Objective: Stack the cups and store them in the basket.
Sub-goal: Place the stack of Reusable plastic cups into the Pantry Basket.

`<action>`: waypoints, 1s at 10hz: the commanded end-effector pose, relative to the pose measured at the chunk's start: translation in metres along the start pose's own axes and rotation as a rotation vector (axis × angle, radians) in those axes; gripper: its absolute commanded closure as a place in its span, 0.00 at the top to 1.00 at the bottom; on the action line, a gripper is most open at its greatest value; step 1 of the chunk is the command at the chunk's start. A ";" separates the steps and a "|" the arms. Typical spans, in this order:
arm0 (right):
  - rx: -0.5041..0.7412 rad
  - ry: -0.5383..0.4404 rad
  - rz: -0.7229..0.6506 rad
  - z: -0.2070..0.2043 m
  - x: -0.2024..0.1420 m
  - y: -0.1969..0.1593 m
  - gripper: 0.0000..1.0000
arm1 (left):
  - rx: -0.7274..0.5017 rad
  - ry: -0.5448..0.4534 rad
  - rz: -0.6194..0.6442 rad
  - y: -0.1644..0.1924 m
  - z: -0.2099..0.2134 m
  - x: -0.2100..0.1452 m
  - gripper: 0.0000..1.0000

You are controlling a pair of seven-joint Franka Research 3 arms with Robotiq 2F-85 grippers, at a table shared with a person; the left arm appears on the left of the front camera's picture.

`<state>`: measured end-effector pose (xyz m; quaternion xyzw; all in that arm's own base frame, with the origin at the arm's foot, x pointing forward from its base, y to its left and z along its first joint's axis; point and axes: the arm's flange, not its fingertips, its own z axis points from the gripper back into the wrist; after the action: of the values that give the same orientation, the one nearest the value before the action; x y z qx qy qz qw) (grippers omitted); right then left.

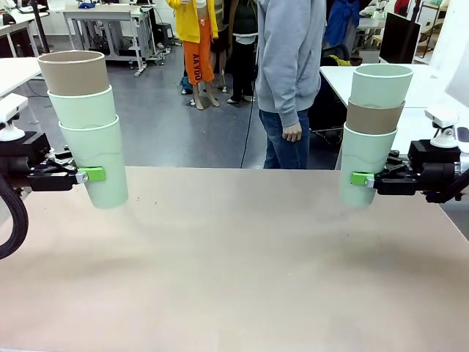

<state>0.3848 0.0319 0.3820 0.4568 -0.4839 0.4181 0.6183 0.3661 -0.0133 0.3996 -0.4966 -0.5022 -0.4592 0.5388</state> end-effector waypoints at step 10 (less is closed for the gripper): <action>-0.004 -0.004 0.007 0.000 0.003 0.000 0.85 | -0.003 -0.012 -0.008 -0.002 0.002 0.004 0.86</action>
<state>0.3848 0.0319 0.3820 0.4568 -0.4839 0.4181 0.6183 0.3661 -0.0133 0.3996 -0.4966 -0.5022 -0.4592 0.5388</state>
